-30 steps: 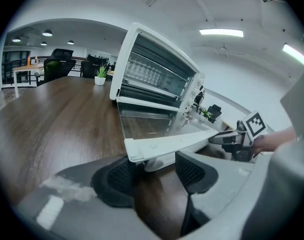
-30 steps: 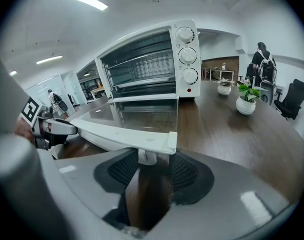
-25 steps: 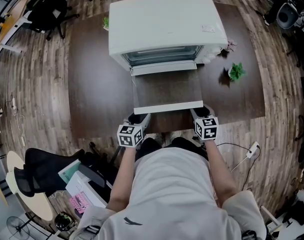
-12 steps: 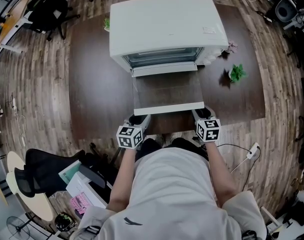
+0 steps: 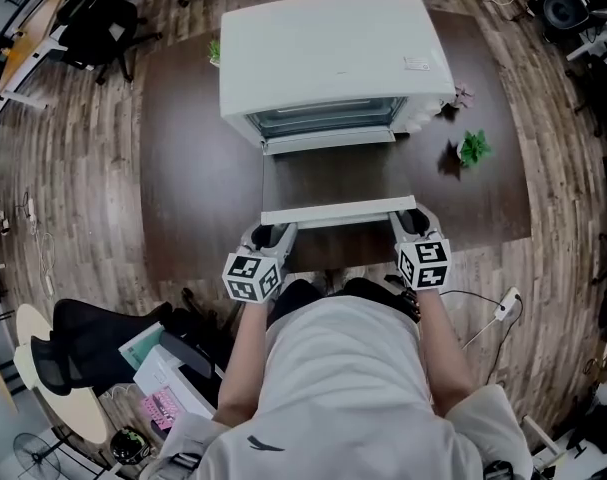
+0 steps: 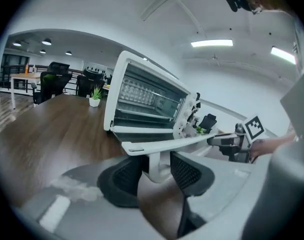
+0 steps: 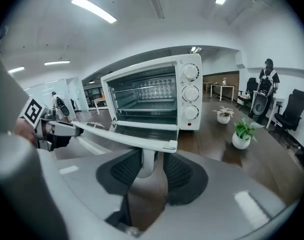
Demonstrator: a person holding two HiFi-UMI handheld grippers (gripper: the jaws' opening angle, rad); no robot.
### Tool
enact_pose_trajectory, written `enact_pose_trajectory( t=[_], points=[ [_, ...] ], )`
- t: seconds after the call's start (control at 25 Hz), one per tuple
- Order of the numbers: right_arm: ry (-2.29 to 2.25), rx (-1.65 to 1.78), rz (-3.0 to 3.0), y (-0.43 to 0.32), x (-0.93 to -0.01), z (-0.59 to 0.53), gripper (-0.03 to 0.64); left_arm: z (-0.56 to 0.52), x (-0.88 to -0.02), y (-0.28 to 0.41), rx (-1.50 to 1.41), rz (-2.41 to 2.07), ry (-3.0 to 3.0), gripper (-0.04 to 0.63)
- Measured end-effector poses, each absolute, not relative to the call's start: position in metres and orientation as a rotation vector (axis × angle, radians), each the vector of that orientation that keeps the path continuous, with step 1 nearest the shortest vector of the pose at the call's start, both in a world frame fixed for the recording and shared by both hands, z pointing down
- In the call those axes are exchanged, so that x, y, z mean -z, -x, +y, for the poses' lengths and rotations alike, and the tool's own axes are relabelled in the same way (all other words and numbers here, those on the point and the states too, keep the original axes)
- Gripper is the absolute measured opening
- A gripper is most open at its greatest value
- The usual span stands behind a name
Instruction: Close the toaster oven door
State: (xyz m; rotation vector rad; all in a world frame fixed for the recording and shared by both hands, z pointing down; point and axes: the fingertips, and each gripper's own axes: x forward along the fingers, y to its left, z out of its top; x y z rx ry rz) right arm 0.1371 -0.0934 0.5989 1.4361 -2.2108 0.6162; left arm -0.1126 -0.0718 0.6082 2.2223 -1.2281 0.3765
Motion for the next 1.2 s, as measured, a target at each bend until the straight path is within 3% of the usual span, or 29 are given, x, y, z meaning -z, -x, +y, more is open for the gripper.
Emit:
enact_pose_trajectory(
  t=[0.2,0.6,1.2],
  points=[
    [-1.463,-0.557,-2.268,-0.129,-0.559,-0.116,0.106,-0.093,-0.567,0.115,-0.307,-1.268,-2.256,0.19],
    [-1.429,-0.683,-2.174,-0.128,-0.533,-0.138,0.106,-0.118,-0.538,0.116,-0.326,-1.255,-2.245,0.193],
    [-1.327,-0.976,-2.187,-0.124,-0.496,-0.186,0.112,-0.166,-0.501,0.124,-0.042,-1.112,-2.125,0.193]
  ],
)
